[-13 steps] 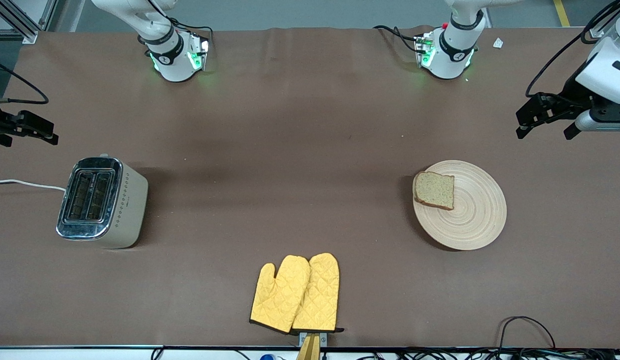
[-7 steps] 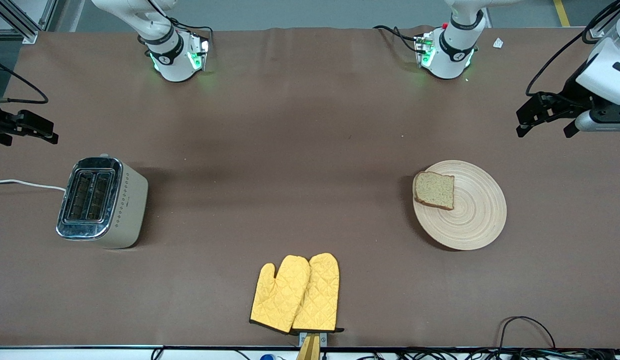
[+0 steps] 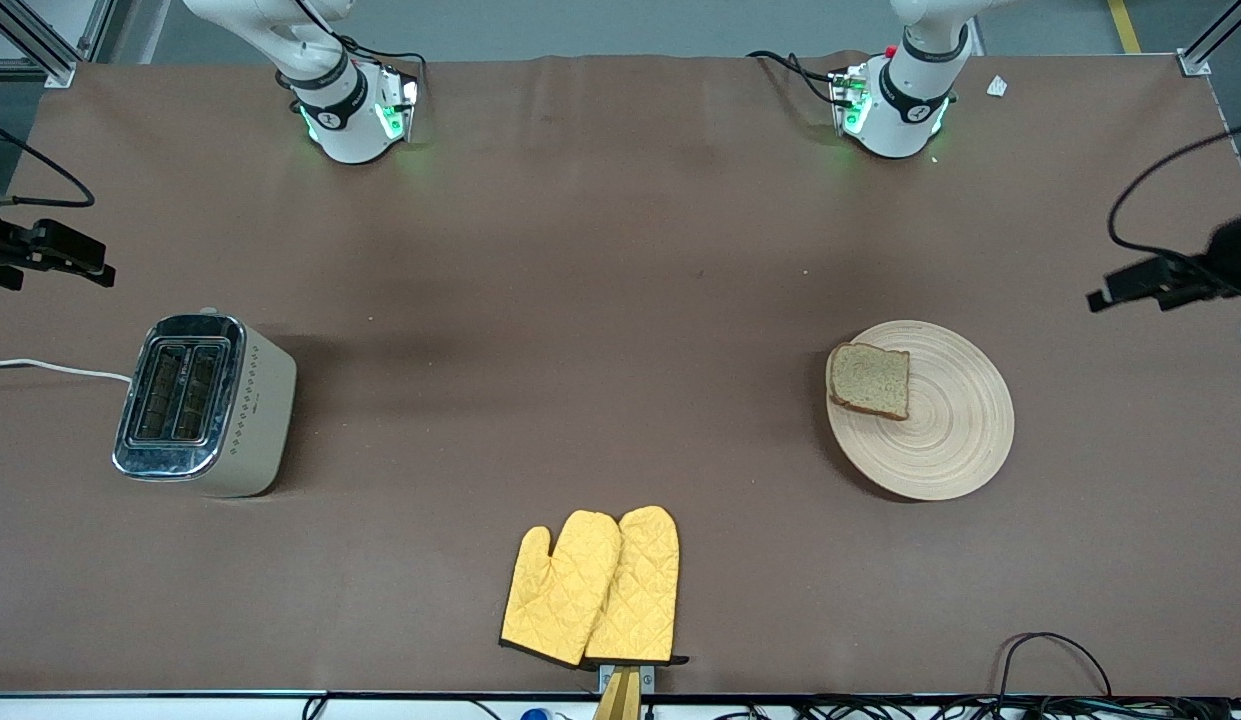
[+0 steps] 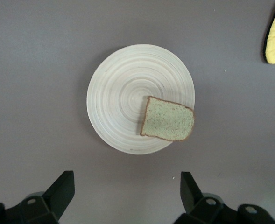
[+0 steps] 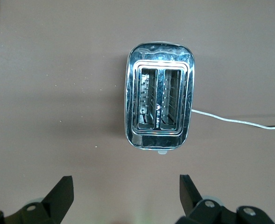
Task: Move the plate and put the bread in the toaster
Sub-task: 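Reach the left gripper to the wooden plate's rim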
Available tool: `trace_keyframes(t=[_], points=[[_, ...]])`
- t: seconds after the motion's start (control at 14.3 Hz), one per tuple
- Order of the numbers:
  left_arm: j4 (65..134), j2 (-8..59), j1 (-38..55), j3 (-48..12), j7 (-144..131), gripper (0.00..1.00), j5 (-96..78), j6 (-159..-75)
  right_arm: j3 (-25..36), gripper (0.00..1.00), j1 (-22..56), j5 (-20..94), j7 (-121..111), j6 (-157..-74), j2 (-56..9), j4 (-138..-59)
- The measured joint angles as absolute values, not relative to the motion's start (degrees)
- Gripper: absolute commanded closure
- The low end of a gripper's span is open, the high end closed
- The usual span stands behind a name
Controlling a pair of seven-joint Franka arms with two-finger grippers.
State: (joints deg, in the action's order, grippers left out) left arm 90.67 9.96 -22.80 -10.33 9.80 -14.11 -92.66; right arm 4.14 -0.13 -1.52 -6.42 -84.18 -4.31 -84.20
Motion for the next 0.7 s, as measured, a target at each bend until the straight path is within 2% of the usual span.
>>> trace_keyframes(t=[0.28, 0.49, 0.7], points=[[85.7, 27.0, -31.3, -10.2, 23.7, 0.00, -21.1, -92.9, 4.2, 0.00, -0.1, -1.5, -6.4, -83.8, -4.3, -84.2], [83.1, 38.5, -31.9, -10.3, 30.8, 0.00, -26.4, -96.1, 4.2, 0.00, -0.1, -1.5, -6.4, -83.3, -4.3, -84.2], [81.7, 46.0, -31.6, -10.7, 36.7, 0.00, -29.5, -99.5, 4.2, 0.00, -0.1, -0.9, -6.4, -83.2, -4.3, -84.3]])
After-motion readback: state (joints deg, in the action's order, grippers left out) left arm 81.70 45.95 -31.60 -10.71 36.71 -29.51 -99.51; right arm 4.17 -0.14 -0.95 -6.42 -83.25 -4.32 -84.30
